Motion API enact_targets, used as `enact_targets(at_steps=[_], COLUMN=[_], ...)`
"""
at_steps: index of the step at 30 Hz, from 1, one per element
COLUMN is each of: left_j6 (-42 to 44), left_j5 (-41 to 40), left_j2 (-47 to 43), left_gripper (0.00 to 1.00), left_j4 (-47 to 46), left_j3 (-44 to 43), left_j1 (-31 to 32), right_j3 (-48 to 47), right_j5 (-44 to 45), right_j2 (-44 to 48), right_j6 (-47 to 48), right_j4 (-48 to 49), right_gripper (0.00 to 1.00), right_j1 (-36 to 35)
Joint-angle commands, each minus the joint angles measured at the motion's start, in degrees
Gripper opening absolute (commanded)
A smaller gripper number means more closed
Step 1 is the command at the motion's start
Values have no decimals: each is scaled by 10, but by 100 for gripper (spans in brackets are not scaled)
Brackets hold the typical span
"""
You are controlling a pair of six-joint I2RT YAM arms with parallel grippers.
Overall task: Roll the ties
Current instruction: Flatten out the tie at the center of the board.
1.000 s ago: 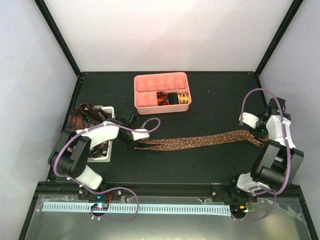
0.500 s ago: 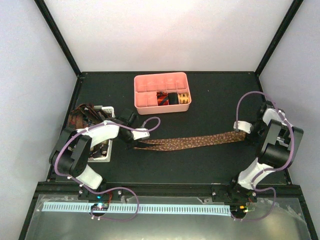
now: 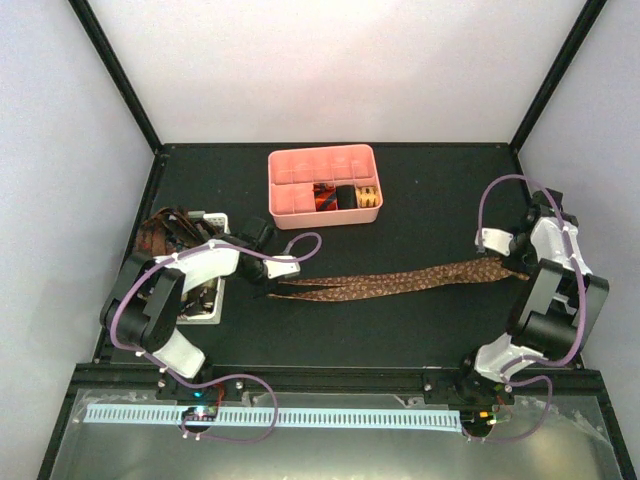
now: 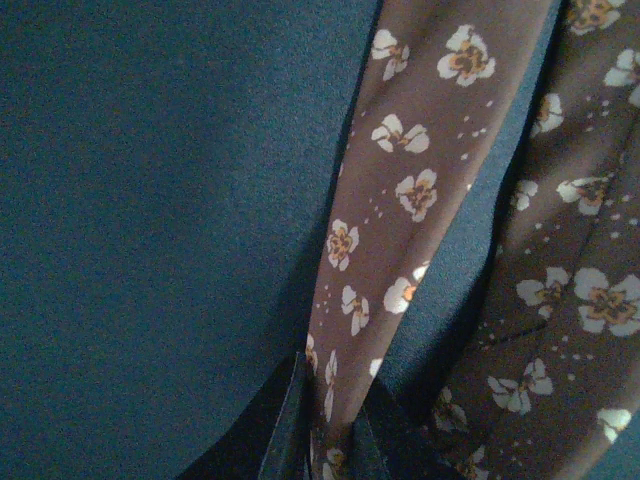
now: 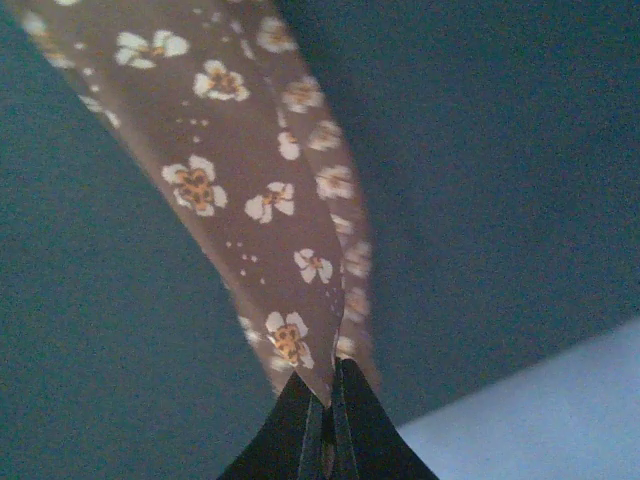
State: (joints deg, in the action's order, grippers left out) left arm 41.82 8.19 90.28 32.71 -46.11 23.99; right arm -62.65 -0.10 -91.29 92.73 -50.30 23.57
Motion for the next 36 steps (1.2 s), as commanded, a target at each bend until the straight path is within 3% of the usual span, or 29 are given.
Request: enact_targets(at_steps=[1, 6, 10, 13, 19, 23, 24, 27, 30, 36], left_j6=[10, 11, 13, 16, 25, 32, 33, 37, 39, 32], left_j5=[-2, -2, -9, -15, -3, -17, -17, 0, 19, 63], left_j2=[24, 23, 21, 10, -38, -53, -54, -68, -92, -124], left_gripper=[11, 9, 7, 6, 8, 9, 13, 38, 55, 68], left_j4=[0, 0, 3, 10, 27, 24, 26, 36, 43, 59], left_j3=[-5, -3, 0, 2, 6, 16, 16, 16, 11, -11], left_j1=[-6, -9, -11, -17, -21, -22, -22, -23, -23, -22], right_j3=[18, 134, 224, 212, 101, 3, -24, -97, -138, -145], right_j5=[-12, -38, -26, 9, -29, -51, -62, -87, -83, -52], right_j2=[39, 101, 115, 92, 56, -8, -29, -90, -140, -179], right_j6=[-5, 5, 32, 26, -42, -117, -135, -200, -289, -395], right_j4=[85, 269, 338, 304, 155, 59, 27, -40, -37, 21], right_gripper=[2, 3, 35, 43, 61, 64, 65, 67, 63, 59], right_j1=[-1, -1, -1, 8, 37, 44, 47, 52, 53, 58])
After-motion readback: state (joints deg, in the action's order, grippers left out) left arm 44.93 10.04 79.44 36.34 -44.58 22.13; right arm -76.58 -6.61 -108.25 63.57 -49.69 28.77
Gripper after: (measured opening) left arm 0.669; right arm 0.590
